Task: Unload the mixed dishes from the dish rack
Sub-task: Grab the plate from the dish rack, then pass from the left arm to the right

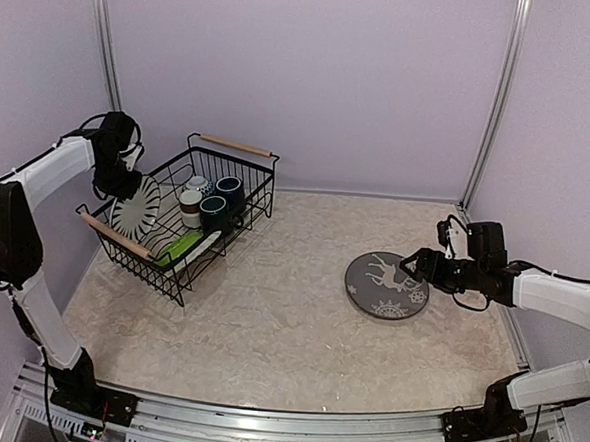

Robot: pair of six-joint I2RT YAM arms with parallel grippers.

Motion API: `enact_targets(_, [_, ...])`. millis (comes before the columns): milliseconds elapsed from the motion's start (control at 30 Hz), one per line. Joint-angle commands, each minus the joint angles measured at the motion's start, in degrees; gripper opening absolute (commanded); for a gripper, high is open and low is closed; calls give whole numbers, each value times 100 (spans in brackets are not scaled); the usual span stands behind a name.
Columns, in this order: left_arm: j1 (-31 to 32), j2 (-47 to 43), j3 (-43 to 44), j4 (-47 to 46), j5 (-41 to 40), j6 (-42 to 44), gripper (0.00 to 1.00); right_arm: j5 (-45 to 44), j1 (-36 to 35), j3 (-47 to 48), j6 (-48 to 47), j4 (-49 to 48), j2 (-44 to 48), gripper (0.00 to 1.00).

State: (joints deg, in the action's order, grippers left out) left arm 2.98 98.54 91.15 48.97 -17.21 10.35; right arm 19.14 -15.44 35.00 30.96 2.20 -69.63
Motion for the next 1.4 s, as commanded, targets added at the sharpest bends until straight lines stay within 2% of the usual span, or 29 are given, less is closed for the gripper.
enact_targets(0, [18,-472,-138,-731,-141,-193,0,-63,-99,121,2,-37,-76,86])
enact_targets(267, [3,-879,-308,-1060,-211,-479,0,-85,-169,194,32,-61,-184,85])
enact_targets(567, [-252,-1056,-150,-847,371,-1230,0,-180,-323,205,106,-116,-290,86])
enact_targets(700, [-670,-1135,-65,-762,919,-1731,0,-236,-414,245,145,-116,-357,85])
enact_targets(1033, [-1632,-1756,-496,-1421,3562,-3096,0,-485,-692,569,204,92,-578,86])
enact_targets(1233, [-1900,-2011,-1017,-2489,5582,-4144,0,-684,-953,784,406,134,-813,86])
enact_targets(1367, [-1875,-1841,-1330,-3456,6919,-5146,0,-731,-1154,866,667,-21,-911,85])
